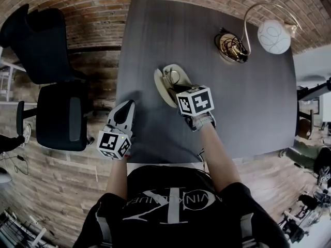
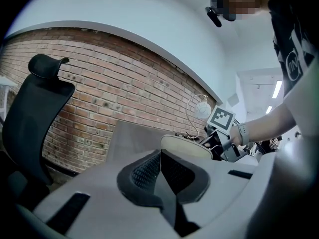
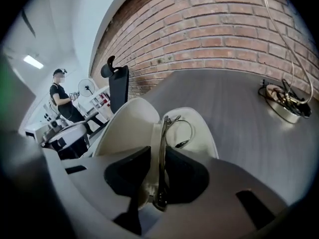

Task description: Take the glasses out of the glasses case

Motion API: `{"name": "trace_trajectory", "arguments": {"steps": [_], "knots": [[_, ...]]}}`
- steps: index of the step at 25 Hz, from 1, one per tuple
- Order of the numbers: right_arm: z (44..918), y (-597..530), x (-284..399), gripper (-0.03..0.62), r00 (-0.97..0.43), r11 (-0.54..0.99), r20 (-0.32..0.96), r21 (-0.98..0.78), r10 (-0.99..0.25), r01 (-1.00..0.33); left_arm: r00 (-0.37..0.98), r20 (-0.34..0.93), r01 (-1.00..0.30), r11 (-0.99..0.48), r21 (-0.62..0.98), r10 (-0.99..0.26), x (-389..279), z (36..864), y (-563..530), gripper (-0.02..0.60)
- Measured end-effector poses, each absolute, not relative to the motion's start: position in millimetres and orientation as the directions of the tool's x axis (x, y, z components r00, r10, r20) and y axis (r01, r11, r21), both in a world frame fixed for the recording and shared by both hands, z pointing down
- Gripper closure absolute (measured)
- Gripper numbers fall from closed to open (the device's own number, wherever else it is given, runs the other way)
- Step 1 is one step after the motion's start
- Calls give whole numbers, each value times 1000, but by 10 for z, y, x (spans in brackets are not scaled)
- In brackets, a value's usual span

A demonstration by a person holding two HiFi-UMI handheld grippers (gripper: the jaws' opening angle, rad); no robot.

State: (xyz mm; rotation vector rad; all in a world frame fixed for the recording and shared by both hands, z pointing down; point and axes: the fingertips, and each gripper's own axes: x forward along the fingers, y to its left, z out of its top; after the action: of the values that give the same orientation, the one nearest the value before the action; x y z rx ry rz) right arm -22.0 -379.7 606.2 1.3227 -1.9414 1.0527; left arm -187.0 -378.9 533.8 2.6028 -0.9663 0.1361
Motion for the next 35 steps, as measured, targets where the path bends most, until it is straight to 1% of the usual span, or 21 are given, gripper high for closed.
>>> {"name": "trace_trajectory", "arguments": {"steps": [3, 6, 8, 16, 22, 35], "knots": [[6063, -3818, -218, 500, -409, 197, 796, -358, -447, -913, 755, 215, -654, -690, 309, -620, -1924, 5367, -3779, 561], [6051, -3811, -244, 533, -471, 188, 782, -433, -407, -882, 749, 220, -661, -681, 314, -625, -1963, 5391, -3744, 560], [6039, -3804, -243, 540, -488, 181, 773, -456, -405, -871, 747, 221, -663, -680, 314, -626, -1974, 5398, -3720, 561], [5921, -3786, -196, 556, -471, 155, 742, -456, -477, -876, 732, 222, -679, -663, 315, -644, -2066, 5400, -3671, 560], [5751, -3764, -229, 558, -499, 128, 680, -519, -536, -845, 729, 216, -681, -660, 316, -649, -2073, 5364, -3590, 560], [5537, -3740, -367, 559, -536, 162, 604, -562, -590, -811, 700, 194, -710, -640, 293, -687, -2186, 5200, -3486, 560]]}}
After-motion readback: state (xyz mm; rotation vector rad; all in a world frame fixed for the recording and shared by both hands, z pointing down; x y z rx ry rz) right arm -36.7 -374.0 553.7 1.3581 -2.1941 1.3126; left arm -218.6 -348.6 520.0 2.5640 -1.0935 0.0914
